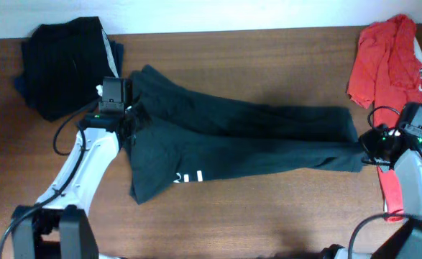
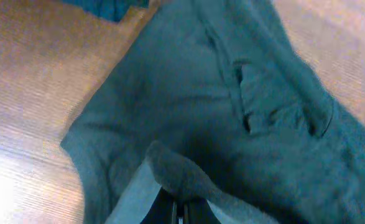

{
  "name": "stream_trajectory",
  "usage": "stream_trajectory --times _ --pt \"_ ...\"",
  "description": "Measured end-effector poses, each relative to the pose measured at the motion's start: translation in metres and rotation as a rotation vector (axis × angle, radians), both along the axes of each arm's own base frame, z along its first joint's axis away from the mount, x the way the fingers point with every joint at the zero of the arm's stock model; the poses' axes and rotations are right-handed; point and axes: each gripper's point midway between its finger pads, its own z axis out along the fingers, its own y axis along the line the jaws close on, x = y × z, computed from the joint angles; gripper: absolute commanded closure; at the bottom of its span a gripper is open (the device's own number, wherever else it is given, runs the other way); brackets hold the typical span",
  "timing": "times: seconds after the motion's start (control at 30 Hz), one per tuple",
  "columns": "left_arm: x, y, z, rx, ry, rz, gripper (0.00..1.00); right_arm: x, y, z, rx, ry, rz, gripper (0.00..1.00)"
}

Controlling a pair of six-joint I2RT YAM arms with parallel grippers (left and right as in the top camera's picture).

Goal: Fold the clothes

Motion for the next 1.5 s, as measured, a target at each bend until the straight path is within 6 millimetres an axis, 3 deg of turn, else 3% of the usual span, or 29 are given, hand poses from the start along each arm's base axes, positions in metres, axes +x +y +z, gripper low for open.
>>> stream_trajectory --times 0.03,0.07,0.13,0.2,0.23,0.3,0.33,0.37,0.43,0.5,0.57,0.7,0.83,1.0,1.3,1.4,1.47,1.5 --pt "0.005 0.000 -0.001 -0.001 -0.015 0.001 0.55 0.001 0.000 -0.005 0.007 0.010 -0.003 0.25" --pt "0.011 0.000 -0.005 0.001 -0.025 0.003 0.25 0.001 0.000 -0.011 0.013 0.024 -0.001 0.01" --pt "0.010 0.000 -0.012 0.006 -0.004 -0.003 0.06 -0.004 0.002 -0.011 0.024 0.052 0.009 0.01" --pt "-0.007 0.002 -0.017 0.025 0.083 -0.020 0.01 -0.009 0.006 0.002 0.052 0.100 0.018 0.01" --pt "-0.021 0.003 -0.015 0.032 0.143 -0.023 0.01 -0.001 0.007 0.022 0.059 0.082 0.050 0.01" --pt "-0.041 0.003 0.003 0.032 0.210 -0.033 0.04 0.002 0.017 0.060 0.091 0.077 0.140 0.01" --pt "-0.064 0.000 0.018 0.005 0.260 -0.048 0.19 0.006 0.022 0.079 0.095 0.046 0.197 0.01" --pt "-0.081 -0.005 0.025 -0.027 0.302 -0.064 0.38 0.003 0.030 0.085 0.118 0.052 0.244 0.04" --pt "-0.107 -0.021 0.023 -0.080 0.389 -0.108 0.60 -0.004 0.043 0.080 0.149 0.082 0.300 0.28" --pt "-0.125 -0.041 0.006 -0.102 0.450 -0.177 0.87 -0.009 0.065 0.063 0.184 0.121 0.375 0.33" --pt "-0.140 -0.053 -0.015 -0.106 0.492 -0.222 0.96 -0.015 0.086 0.044 0.221 0.179 0.431 0.33" --pt "-0.139 -0.056 -0.046 -0.115 0.457 -0.232 0.99 -0.015 0.115 0.031 0.240 0.226 0.523 0.41" --pt "-0.140 -0.054 -0.072 -0.106 0.467 -0.228 0.99 -0.020 0.135 0.023 0.238 0.255 0.592 0.41" --pt "-0.152 -0.031 -0.106 -0.120 0.614 -0.137 0.99 -0.033 0.139 0.007 0.249 0.302 0.607 0.35" --pt "-0.204 0.060 -0.100 -0.067 0.842 0.184 0.99 -0.038 0.135 0.001 0.224 0.332 0.604 0.21" --pt "-0.211 0.075 -0.079 -0.035 0.879 0.229 0.99 -0.039 0.134 0.001 0.220 0.334 0.606 0.12" --pt "-0.202 0.084 -0.049 -0.005 0.803 0.260 0.98 -0.040 0.134 0.001 0.222 0.338 0.605 0.03" --pt "-0.193 0.086 -0.028 0.000 0.726 0.267 0.91 -0.039 0.134 0.001 0.221 0.337 0.605 0.02"
